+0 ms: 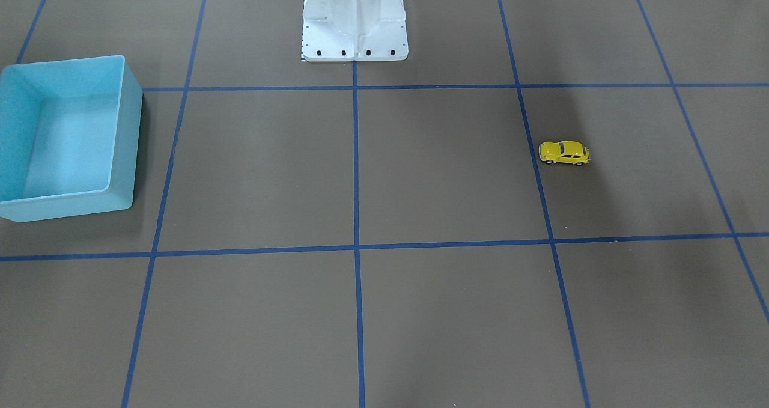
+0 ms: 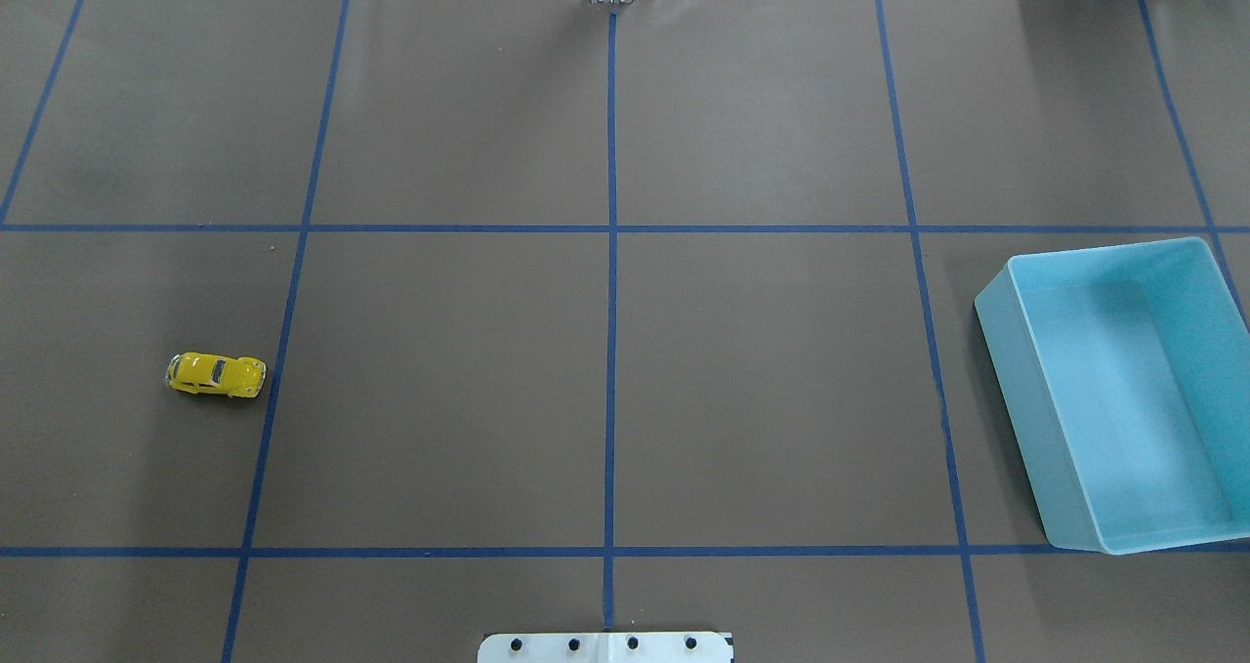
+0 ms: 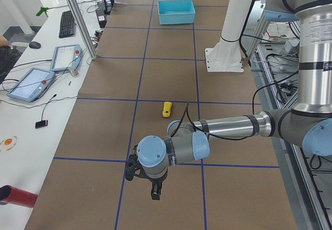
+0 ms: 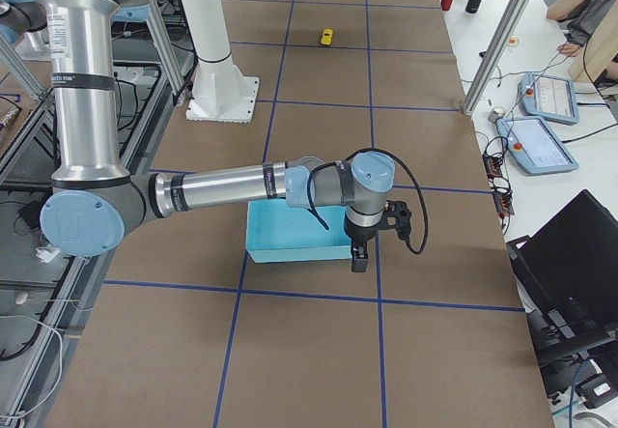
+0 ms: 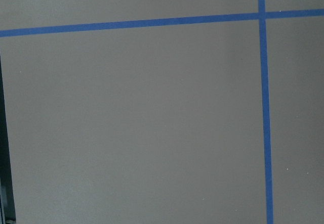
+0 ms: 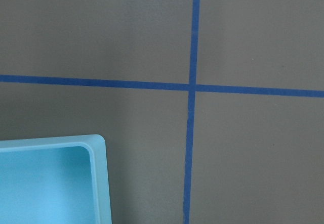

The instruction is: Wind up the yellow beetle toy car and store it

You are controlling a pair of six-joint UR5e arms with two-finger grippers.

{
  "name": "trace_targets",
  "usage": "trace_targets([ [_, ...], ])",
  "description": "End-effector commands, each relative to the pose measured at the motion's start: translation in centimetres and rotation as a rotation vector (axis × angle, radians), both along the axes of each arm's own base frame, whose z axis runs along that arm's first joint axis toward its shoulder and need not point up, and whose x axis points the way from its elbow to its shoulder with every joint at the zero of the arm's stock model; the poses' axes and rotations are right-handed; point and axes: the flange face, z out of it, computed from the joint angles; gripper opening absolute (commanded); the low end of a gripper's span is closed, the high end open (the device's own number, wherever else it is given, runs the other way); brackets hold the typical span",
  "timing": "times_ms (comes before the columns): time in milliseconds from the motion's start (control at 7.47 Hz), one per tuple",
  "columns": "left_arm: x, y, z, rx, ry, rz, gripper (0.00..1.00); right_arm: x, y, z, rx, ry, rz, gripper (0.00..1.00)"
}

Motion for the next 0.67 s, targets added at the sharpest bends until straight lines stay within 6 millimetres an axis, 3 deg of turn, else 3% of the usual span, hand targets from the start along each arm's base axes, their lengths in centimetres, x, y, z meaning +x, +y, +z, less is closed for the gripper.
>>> trace_targets([
  [0,-0.01,-0.04,-0.07,0.002,0.000,0.000,1.00,-0.04,0.36,0.24,-0.001,0.005,-0.002,1.00],
  [536,0.01,0.06,0.01,-0.001,0.000,0.000,1.00,0.05,0.95,1.02,-0.016,0.010,-0.002,1.00],
])
